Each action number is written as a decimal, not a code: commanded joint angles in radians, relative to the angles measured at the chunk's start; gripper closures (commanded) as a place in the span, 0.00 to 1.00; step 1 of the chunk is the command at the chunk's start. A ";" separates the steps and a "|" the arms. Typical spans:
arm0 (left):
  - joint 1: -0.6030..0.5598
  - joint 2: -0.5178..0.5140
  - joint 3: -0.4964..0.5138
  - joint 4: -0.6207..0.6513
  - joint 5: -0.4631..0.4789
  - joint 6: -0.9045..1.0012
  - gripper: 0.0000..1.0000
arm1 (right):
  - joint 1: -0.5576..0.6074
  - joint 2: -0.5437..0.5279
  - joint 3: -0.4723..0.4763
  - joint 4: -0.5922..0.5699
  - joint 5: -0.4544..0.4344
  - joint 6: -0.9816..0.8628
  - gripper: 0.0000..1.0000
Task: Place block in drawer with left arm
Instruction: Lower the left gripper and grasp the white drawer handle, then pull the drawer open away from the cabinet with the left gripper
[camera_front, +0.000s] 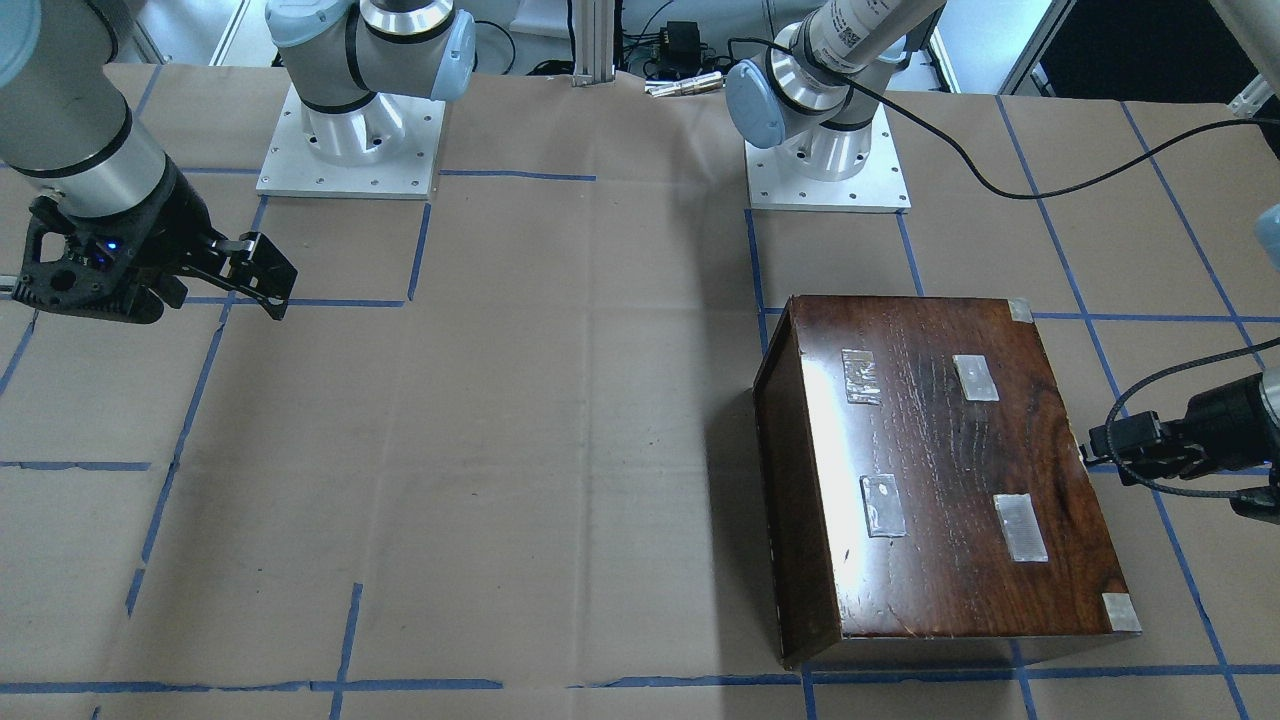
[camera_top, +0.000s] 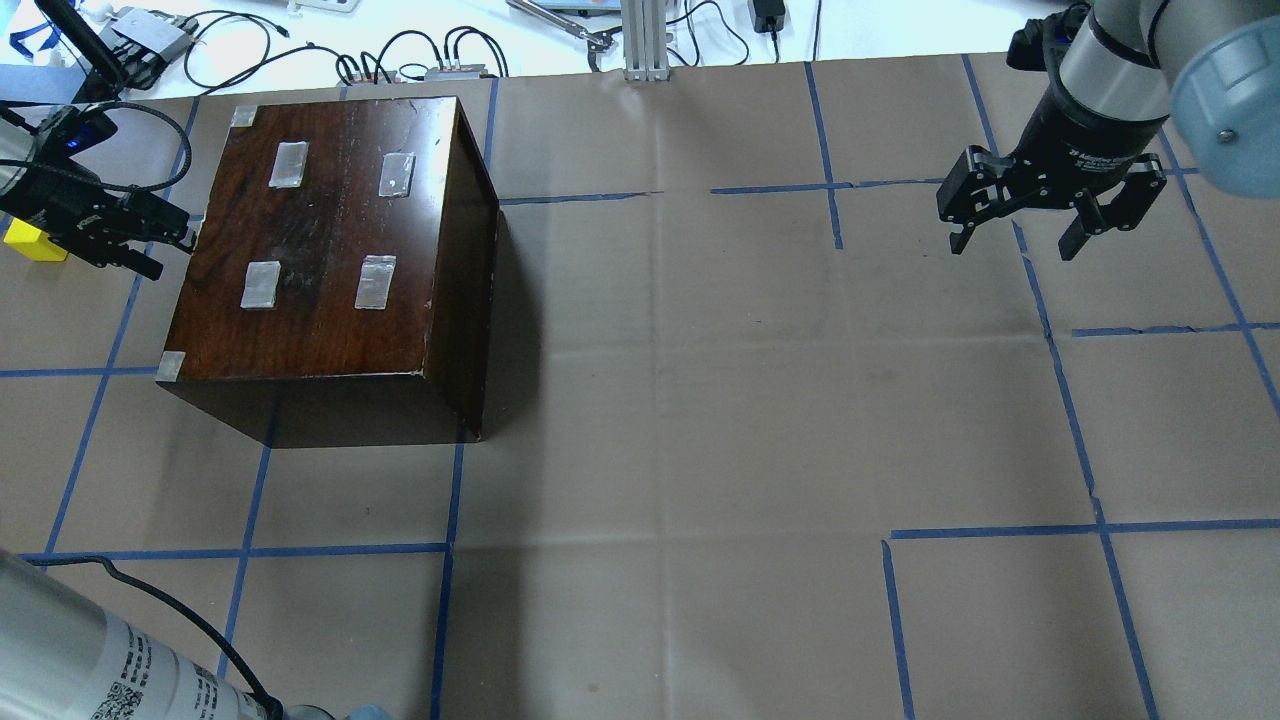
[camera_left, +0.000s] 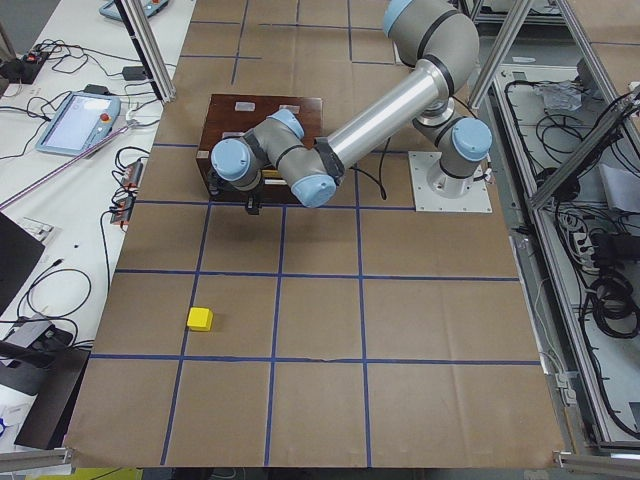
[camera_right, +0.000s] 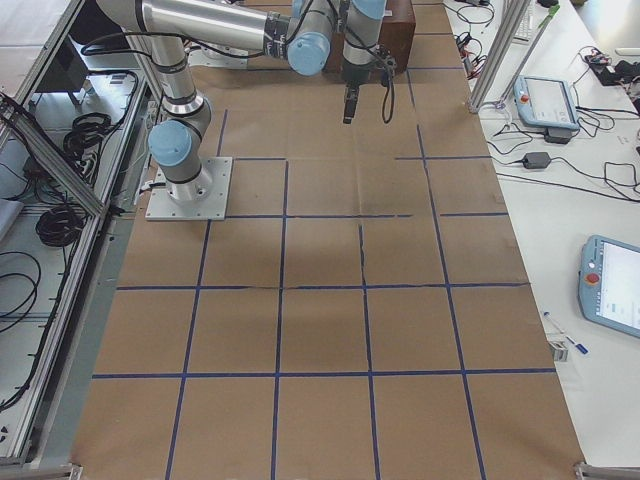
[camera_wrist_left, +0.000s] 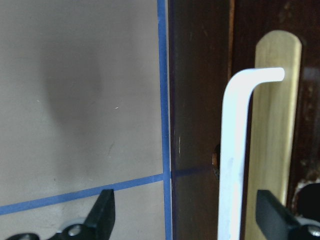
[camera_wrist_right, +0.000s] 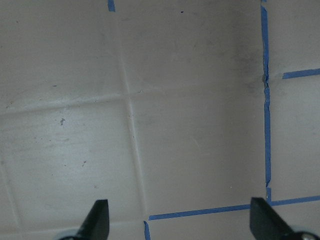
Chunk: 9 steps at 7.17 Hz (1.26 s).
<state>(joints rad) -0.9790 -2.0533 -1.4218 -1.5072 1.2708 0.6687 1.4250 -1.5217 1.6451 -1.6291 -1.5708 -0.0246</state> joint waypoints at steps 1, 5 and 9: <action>-0.001 -0.010 0.000 0.007 0.001 0.000 0.02 | 0.000 0.000 0.001 0.000 0.000 0.000 0.00; 0.000 -0.011 -0.016 0.032 0.001 0.000 0.02 | 0.000 0.000 0.001 0.000 0.000 0.000 0.00; 0.002 -0.028 -0.002 0.050 0.007 0.021 0.02 | 0.000 0.000 0.001 0.000 0.000 0.000 0.00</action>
<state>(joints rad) -0.9783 -2.0690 -1.4308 -1.4663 1.2764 0.6774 1.4251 -1.5217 1.6452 -1.6291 -1.5708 -0.0245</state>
